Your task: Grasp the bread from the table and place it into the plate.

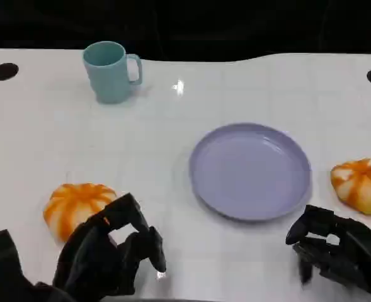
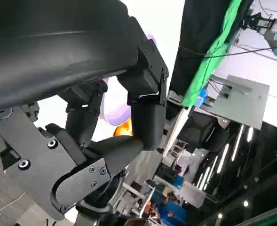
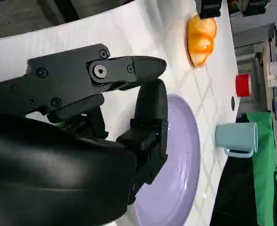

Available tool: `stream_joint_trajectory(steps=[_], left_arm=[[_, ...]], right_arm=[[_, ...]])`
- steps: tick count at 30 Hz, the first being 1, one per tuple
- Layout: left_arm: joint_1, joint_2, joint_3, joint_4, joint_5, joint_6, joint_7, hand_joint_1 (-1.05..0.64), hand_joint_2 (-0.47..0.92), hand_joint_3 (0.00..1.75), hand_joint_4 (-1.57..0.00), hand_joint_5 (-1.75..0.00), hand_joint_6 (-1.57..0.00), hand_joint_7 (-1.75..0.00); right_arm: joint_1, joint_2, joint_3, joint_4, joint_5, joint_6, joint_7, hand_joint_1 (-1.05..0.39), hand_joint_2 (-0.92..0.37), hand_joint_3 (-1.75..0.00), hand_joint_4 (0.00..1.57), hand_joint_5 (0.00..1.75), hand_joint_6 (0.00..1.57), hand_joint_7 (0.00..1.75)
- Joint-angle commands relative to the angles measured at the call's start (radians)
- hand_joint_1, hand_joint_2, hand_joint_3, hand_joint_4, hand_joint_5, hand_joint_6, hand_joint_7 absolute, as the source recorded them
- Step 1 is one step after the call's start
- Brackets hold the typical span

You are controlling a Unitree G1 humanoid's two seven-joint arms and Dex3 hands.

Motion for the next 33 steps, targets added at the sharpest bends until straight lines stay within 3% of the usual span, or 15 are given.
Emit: stream_joint_trajectory(steps=[1,9,20,25,29,30,33], left_arm=[[-0.023,0.018,0.020,0.039,0.008,-0.009,-0.014,-0.45,0.22,1.50,-0.83,-1.67,-0.72,-1.54],[-0.033,0.013,0.025,0.052,0.012,-0.017,-0.015,-0.46,0.21,1.45,-0.84,-1.66,-0.73,-1.55],[-0.028,0.015,0.025,0.043,0.007,-0.012,-0.020,-0.45,0.22,1.48,-0.81,-1.66,-0.71,-1.54],[-0.020,0.003,0.025,0.023,0.037,-0.060,0.009,-0.46,0.32,1.34,-0.69,-1.48,-0.60,-1.28],[-0.009,0.014,0.017,-0.015,0.111,-0.129,0.040,-0.47,0.47,1.11,-0.58,-1.33,-0.52,-0.99],[-0.008,0.022,0.017,-0.028,0.117,-0.125,0.043,-0.47,0.51,0.98,-0.52,-1.29,-0.50,-0.87],[-0.005,0.028,0.018,-0.045,0.120,-0.110,0.045,-0.46,0.56,0.86,-0.47,-1.26,-0.50,-0.75]], right_arm=[[0.021,-0.010,0.010,0.017,-0.035,0.019,-0.030,-0.53,-0.92,-0.27,0.64,1.75,0.65,1.40],[0.023,-0.006,0.010,0.006,-0.028,0.040,-0.042,-0.53,-0.92,-0.25,0.64,1.75,0.65,1.40],[0.018,-0.005,0.007,0.031,-0.021,0.002,-0.022,-0.53,-0.92,-0.27,0.64,1.75,0.63,1.42],[0.013,-0.007,0.008,0.044,-0.028,-0.013,-0.024,-0.54,-0.92,-0.27,0.65,1.75,0.63,1.42],[0.013,-0.007,0.011,0.042,-0.029,-0.014,-0.026,-0.54,-0.92,-0.26,0.64,1.75,0.64,1.41],[0.012,-0.007,0.010,0.044,-0.027,-0.016,-0.024,-0.53,-0.92,-0.27,0.64,1.75,0.64,1.41],[0.011,-0.006,0.010,0.045,-0.026,-0.019,-0.022,-0.52,-0.92,-0.27,0.65,1.75,0.64,1.41]])
